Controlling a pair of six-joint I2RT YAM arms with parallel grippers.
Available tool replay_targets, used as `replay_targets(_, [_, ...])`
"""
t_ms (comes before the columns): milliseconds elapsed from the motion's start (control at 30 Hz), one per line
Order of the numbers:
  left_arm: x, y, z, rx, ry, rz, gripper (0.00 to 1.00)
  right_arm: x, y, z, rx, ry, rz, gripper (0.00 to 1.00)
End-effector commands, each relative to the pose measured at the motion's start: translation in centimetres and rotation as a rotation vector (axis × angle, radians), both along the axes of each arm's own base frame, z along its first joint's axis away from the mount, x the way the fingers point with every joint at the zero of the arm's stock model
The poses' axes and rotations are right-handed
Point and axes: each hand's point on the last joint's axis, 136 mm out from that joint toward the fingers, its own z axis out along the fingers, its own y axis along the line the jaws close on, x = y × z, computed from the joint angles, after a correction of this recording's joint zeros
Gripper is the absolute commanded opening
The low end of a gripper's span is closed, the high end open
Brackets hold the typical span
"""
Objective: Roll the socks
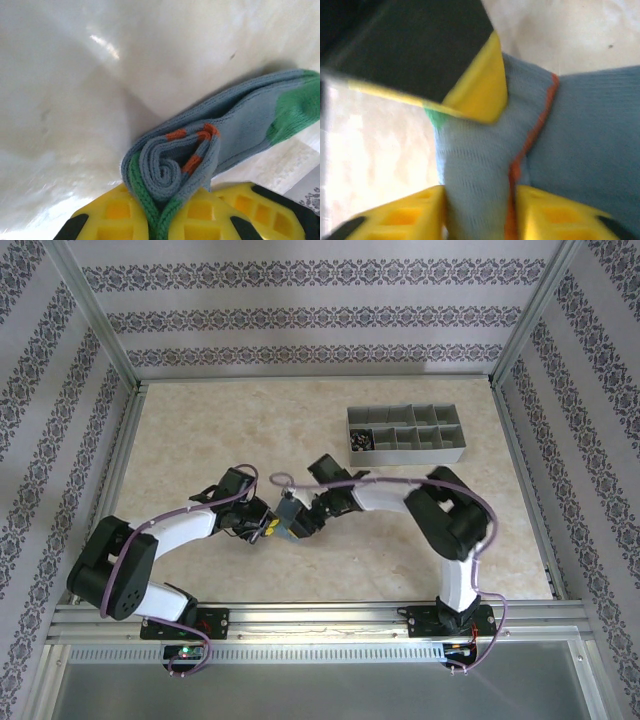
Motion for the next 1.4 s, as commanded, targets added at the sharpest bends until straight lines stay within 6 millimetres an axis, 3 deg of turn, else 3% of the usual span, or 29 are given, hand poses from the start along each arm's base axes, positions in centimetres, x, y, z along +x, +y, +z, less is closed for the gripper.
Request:
replay_targets(0, [-5.0, 2.8, -1.7, 0.129, 0.214, 0.041, 0.00, 1.5, -2.0, 1.5, -0.096, -0.431, -0.063, 0.52])
replay_targets(100, [-5.2, 2.8, -1.1, 0.129, 0.226, 0.058, 0.00, 0.0, -1.5, 3.1, -0.143, -0.599, -0.059, 0.56])
replay_targets(300, [-4.9, 2.3, -0.6, 0.127, 0.234, 0.047, 0.00, -3.4, 0.9, 2.8, -0.272, -0.852, 0.032, 0.57])
replay_targets(600, [-4.3, 1.9, -0.5, 0.123, 0.229, 0.027, 0.00, -2.3, 4.1, 1.0, -0.431, -1.069, 0.173, 0.56])
replay_targets(667, [-4.3, 1.8, -0.5, 0.118, 0.225, 0.025, 0.00, -2.3, 4.3, 0.0, -0.460, -1.058, 0.206, 0.49])
replay_targets(800, [-3.7, 1.6, 0.3, 0.103, 0.193, 0.020, 0.01, -1.8, 2.8, -2.4, -0.539, -0.972, 0.187, 0.09])
replay_targets(867, [-3.3, 1.5, 1.1, 0.096, 0.163, 0.020, 0.19, -2.0, 1.5, -3.7, -0.563, -0.885, 0.169, 0.00])
replay_targets(967, [-2.9, 1.7, 2.5, 0.073, 0.120, 0.039, 0.49, -2.6, -0.8, -5.6, -0.568, -0.715, 0.139, 0.00])
replay_targets(1067, [-2.6, 2.5, 3.9, 0.066, 0.085, 0.073, 0.70, -4.3, -2.0, -6.9, -0.496, -0.505, 0.147, 0.00])
replay_targets(1200, [-2.2, 3.7, 5.3, 0.063, 0.033, 0.115, 0.77, -5.9, -2.5, -7.2, -0.386, -0.285, 0.149, 0.00])
replay_targets(1367, [-2.6, 4.9, 5.0, 0.060, 0.028, 0.145, 0.78, -5.9, -2.9, -7.3, -0.291, -0.044, 0.093, 0.00])
